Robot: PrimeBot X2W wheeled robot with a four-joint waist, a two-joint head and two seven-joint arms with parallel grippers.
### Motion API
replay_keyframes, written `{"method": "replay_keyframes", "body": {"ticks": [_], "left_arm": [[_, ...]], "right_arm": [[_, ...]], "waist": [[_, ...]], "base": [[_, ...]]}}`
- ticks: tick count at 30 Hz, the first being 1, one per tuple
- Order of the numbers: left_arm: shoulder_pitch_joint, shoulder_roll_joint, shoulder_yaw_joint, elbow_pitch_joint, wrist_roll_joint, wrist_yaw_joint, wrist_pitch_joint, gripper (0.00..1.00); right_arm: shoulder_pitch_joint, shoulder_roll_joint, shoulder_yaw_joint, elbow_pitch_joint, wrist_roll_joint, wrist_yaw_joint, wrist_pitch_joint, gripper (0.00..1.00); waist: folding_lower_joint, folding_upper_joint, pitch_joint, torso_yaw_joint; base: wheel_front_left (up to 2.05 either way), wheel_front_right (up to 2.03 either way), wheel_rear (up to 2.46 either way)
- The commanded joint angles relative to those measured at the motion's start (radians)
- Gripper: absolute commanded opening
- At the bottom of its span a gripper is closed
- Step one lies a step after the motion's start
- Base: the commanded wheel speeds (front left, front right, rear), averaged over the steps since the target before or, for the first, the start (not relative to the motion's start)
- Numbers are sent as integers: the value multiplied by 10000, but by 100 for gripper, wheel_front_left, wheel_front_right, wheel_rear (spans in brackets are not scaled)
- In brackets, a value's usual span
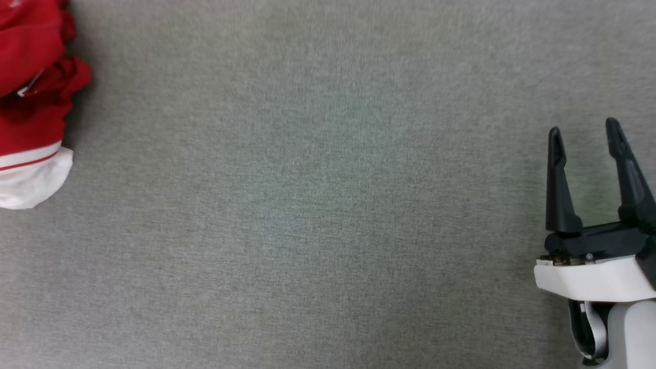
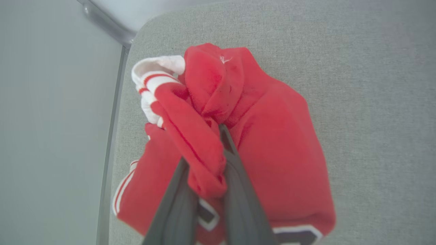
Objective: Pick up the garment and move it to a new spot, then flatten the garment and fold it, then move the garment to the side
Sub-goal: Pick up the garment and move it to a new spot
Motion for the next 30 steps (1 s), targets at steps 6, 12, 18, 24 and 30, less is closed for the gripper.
{"method": "replay_keyframes", "body": {"ticks": [6, 12, 18, 24, 30], "left_arm": [[-868, 142, -1125, -1325, 57, -1, -186, 0], [-1485, -415, -1957, -2402, 346, -1, 63, 0], [-2024, -1074, -3046, -3188, 474, -1, 152, 0], [-2492, -1957, -4336, -3713, 562, -1, 57, 0], [-2850, -3144, -6024, -3940, 473, -1, -354, 0]], "right_arm": [[335, 15, 108, 229, 397, -3, -24, 100], [495, 13, 93, 330, 719, -3, -24, 100], [601, 16, 90, 407, 1034, -3, -24, 100], [629, 15, 93, 452, 1301, -3, -24, 100], [693, 18, -89, 437, 1498, -3, -23, 100]], "waist": [[0, 0, -1314, -245], [0, 0, -1914, -714], [0, 0, -2277, -1543], [0, 0, -2374, -2493], [0, 0, -2122, -3175]], "base": [[0, 0, 0], [0, 0, 0], [0, 0, 0], [0, 0, 0], [0, 0, 0]]}}
